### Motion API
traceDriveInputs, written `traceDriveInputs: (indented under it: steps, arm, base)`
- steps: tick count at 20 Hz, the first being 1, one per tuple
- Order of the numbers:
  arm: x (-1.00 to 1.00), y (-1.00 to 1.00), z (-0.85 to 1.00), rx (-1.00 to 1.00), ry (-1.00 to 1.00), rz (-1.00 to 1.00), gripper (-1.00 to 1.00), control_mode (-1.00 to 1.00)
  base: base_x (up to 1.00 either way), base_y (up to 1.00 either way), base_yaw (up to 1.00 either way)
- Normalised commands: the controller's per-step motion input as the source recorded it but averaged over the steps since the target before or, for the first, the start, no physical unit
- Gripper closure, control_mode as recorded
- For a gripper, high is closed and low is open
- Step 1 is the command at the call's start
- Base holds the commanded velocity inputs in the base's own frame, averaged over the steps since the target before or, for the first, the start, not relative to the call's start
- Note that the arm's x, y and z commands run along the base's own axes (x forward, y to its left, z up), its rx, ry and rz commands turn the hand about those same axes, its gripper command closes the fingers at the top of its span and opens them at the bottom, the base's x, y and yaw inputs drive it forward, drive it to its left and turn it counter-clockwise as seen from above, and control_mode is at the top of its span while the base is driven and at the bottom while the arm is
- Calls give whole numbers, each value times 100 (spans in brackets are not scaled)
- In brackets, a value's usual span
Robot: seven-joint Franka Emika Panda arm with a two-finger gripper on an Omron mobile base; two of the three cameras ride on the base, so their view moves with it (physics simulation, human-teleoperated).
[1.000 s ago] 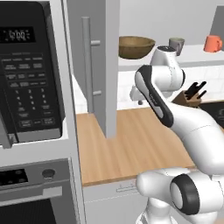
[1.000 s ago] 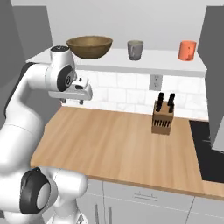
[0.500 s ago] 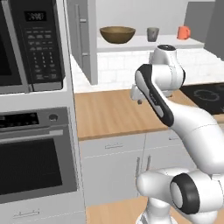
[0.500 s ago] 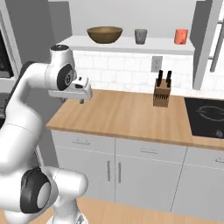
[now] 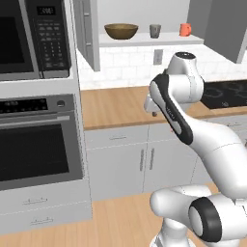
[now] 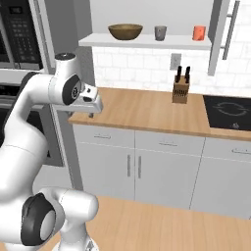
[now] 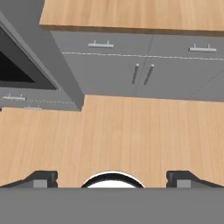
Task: Gather all objects into one cabinet and sort the glasses and bowls to opposite sides.
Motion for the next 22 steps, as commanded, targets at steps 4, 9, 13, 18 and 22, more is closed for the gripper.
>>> traceDriveInputs:
  steps: [4, 9, 13, 18, 22]
  arm:
    - [0, 0, 0, 0, 0, 0, -100, 100]
    - [0, 0, 0, 0, 0, 0, -100, 100]
    - [0, 0, 0, 0, 0, 0, -100, 100]
    - [0, 0, 0, 0, 0, 0, -100, 100]
    - [0, 0, 0, 0, 0, 0, -100, 100]
  base:
    - [-100, 0, 0]
    - [-37, -29, 0]
    - [-26, -96, 0]
    - [-33, -100, 0]
    - [-17, -100, 0]
